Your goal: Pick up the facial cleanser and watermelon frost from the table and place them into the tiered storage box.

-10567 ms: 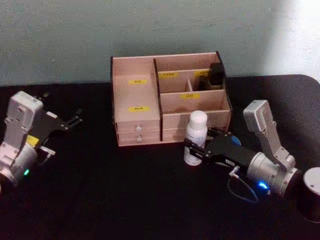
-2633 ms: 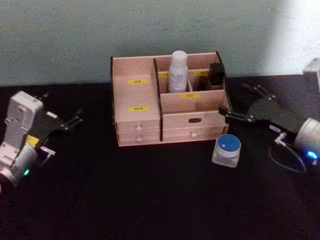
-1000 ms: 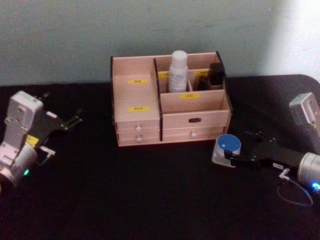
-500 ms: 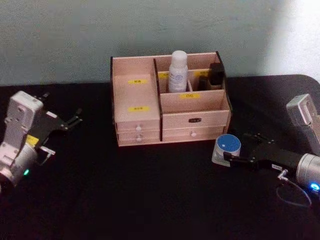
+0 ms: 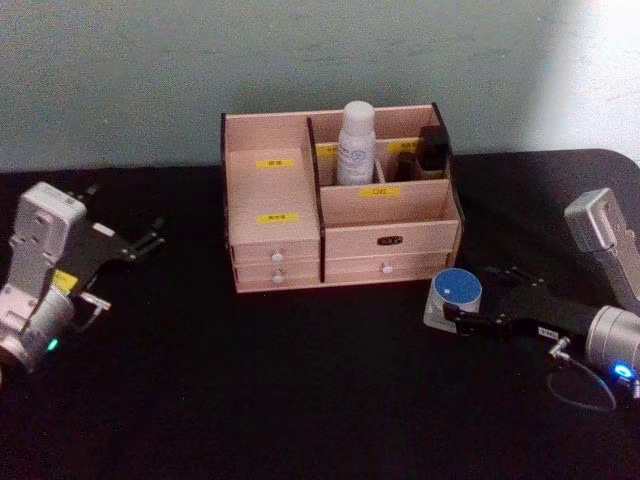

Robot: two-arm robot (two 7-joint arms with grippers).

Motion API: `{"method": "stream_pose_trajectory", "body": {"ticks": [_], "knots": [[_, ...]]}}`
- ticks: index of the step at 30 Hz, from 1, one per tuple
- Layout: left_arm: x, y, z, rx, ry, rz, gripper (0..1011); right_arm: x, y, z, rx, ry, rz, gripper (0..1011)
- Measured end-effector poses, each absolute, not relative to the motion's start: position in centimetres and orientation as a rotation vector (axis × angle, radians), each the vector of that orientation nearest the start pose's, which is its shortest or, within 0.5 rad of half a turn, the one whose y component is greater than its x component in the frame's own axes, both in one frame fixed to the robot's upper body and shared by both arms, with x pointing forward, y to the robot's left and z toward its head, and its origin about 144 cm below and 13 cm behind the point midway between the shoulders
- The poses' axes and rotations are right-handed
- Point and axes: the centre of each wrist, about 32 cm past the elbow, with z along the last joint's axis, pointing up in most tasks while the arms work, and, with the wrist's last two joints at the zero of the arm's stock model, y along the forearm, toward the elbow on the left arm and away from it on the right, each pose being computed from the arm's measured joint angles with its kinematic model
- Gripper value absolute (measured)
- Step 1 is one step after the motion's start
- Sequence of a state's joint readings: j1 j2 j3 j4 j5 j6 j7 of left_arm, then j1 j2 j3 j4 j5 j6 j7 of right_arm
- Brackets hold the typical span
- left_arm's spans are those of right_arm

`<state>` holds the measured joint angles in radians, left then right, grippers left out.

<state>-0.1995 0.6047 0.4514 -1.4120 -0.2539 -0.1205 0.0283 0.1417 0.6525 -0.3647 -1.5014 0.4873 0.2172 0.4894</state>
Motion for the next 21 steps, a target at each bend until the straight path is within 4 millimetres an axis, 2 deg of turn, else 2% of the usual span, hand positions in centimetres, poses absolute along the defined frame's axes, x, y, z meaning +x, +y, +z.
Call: {"method": "stream_pose_trajectory", "body": {"ticks": [21], "knots": [[48.86, 30.97, 113.98, 0.305, -0.285, 1.248, 1001, 48.78, -32.62, 115.39, -0.374, 0.176, -0.834, 1003]]}}
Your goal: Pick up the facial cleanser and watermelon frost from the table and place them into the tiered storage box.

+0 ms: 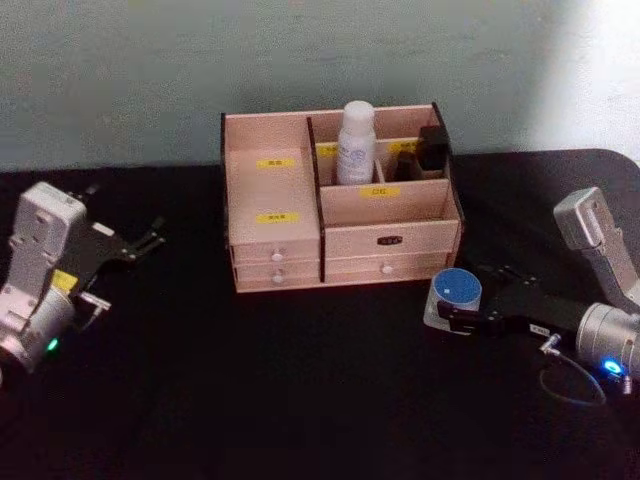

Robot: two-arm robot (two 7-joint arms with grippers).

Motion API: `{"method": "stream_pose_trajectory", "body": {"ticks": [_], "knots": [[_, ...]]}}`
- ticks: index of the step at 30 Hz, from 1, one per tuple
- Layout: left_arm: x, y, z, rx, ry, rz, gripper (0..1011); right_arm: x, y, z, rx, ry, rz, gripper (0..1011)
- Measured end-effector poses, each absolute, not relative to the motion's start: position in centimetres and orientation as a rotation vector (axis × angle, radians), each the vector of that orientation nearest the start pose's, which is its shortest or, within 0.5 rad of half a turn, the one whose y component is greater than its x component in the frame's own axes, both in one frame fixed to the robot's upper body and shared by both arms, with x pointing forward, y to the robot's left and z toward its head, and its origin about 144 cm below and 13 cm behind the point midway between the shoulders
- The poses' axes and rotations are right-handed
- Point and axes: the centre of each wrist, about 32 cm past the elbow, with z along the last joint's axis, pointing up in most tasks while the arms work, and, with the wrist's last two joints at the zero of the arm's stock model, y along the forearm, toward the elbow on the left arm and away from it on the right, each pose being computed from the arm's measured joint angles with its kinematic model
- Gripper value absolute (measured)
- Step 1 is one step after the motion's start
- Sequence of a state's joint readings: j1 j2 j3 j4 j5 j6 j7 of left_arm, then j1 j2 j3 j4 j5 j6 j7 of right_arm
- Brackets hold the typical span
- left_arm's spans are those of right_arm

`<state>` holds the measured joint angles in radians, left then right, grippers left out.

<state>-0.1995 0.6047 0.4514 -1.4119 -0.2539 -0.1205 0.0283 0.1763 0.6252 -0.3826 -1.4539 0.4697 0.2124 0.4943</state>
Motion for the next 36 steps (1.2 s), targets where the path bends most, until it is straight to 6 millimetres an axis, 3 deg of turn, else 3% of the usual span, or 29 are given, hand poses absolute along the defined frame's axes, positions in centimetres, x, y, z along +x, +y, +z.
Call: {"method": "stream_pose_trajectory", "body": {"ticks": [36], "knots": [[48.86, 30.97, 113.98, 0.304, -0.285, 1.248, 1001, 49.14, -32.31, 115.14, -0.381, 0.177, -0.826, 1002]]}}
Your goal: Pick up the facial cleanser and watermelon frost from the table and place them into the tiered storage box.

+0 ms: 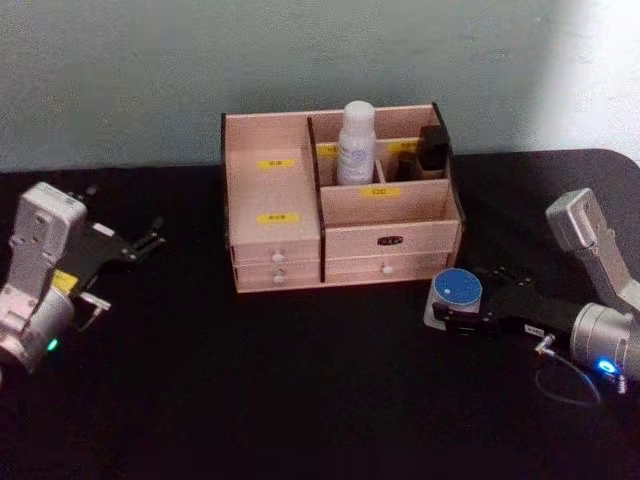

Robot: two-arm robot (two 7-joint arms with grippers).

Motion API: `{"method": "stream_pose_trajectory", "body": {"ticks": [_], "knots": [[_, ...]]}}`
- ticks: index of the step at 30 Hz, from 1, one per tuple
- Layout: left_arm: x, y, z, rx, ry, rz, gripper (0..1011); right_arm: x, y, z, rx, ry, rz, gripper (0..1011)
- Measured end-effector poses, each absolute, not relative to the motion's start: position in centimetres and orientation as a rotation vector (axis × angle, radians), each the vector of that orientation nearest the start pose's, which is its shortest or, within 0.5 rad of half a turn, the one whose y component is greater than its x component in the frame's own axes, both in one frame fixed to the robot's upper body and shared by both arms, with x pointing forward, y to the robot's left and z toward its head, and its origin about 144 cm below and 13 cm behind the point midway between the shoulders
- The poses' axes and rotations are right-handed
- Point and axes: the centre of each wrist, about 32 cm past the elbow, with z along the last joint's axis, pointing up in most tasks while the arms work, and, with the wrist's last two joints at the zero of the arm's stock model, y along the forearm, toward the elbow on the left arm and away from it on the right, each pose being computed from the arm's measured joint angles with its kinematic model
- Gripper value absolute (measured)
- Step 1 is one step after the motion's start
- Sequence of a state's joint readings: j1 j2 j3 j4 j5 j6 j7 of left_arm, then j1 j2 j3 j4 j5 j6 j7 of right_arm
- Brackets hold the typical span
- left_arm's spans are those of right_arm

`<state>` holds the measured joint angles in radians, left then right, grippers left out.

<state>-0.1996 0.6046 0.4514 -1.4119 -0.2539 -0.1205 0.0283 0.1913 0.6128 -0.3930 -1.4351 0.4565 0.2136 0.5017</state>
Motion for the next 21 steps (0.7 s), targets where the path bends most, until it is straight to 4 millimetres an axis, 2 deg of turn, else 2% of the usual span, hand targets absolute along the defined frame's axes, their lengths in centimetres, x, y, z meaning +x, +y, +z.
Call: {"method": "stream_pose_trajectory", "body": {"ticks": [21], "knots": [[48.86, 30.97, 113.98, 0.304, -0.285, 1.248, 1001, 49.12, -32.36, 115.14, -0.382, 0.177, -0.827, 1003]]}}
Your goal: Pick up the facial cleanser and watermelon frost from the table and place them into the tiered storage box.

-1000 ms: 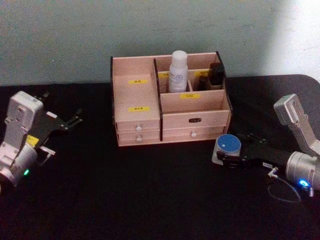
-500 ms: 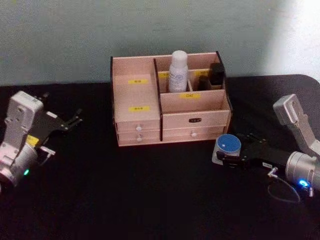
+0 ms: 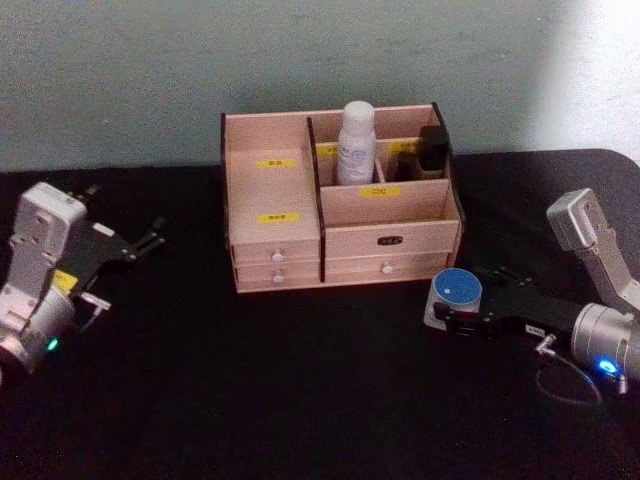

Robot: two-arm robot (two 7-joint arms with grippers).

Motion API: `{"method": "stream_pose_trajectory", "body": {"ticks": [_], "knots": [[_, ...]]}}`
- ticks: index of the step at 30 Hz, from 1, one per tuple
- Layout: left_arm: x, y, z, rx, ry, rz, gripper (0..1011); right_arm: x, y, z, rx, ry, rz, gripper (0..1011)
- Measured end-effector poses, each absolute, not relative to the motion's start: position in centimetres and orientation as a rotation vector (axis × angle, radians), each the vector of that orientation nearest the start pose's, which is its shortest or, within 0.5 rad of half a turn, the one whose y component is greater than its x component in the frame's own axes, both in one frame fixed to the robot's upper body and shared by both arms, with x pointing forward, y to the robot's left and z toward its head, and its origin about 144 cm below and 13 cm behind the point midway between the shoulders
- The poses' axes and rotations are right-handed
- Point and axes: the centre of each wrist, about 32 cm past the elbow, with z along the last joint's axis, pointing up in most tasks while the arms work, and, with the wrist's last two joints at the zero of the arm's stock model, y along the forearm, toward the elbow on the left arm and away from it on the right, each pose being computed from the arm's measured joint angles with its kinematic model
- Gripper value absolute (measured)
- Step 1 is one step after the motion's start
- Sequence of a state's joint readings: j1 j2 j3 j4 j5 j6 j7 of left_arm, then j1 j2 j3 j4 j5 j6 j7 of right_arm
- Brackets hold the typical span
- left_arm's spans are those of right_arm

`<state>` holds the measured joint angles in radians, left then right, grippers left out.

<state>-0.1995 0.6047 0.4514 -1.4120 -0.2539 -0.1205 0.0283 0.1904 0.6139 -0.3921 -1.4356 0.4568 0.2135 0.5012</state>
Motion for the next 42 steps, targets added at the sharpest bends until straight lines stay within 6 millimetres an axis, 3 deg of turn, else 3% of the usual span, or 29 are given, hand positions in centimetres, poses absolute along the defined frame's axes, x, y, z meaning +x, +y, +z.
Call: {"method": "stream_pose_trajectory", "body": {"ticks": [13, 42], "knots": [[48.86, 30.97, 113.98, 0.304, -0.285, 1.248, 1001, 49.11, -32.36, 115.15, -0.381, 0.177, -0.827, 724], [48.86, 30.97, 113.98, 0.304, -0.285, 1.248, 1001, 49.08, -32.38, 115.51, -0.382, 0.169, -0.808, 720]]}}
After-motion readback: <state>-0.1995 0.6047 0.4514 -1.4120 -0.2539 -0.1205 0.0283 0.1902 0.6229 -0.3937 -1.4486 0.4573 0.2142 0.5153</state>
